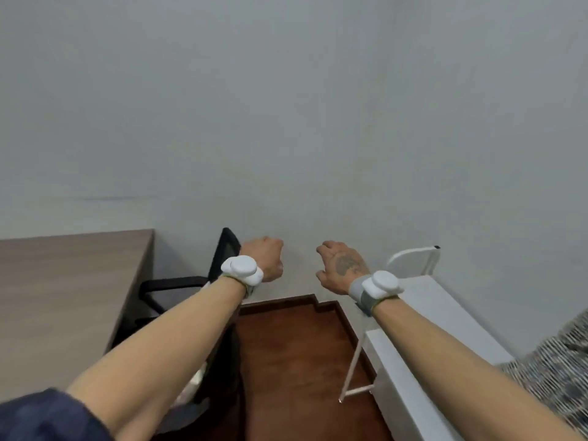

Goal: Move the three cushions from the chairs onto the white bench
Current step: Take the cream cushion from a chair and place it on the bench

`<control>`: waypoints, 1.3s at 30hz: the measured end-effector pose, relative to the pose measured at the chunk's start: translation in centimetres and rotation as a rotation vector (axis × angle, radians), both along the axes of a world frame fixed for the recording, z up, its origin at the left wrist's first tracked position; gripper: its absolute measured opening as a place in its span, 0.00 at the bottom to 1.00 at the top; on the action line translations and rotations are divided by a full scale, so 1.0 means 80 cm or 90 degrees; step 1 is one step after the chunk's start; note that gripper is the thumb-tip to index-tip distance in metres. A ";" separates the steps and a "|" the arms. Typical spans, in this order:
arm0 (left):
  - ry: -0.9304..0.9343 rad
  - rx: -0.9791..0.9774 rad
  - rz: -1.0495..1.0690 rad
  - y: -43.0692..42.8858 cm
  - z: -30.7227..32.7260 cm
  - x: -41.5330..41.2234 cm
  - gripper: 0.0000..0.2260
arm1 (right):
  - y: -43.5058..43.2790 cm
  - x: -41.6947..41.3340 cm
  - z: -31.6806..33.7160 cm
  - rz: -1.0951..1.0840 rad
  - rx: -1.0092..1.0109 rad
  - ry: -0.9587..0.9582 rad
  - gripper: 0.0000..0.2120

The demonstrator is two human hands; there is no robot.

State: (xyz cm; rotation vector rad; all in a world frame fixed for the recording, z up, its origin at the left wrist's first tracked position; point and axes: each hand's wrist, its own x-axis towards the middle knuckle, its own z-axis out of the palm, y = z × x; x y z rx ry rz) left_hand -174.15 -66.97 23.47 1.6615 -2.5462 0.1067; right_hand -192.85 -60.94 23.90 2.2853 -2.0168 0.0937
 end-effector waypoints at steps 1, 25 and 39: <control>-0.002 0.009 0.022 -0.007 -0.004 0.016 0.04 | -0.005 0.014 0.000 0.009 0.003 0.002 0.22; -0.024 0.249 0.182 -0.124 -0.194 0.322 0.22 | -0.194 0.346 -0.214 0.105 0.331 -0.054 0.24; -0.085 0.345 0.036 -0.225 -0.338 0.335 0.31 | -0.235 0.405 -0.384 -0.072 0.470 -0.143 0.24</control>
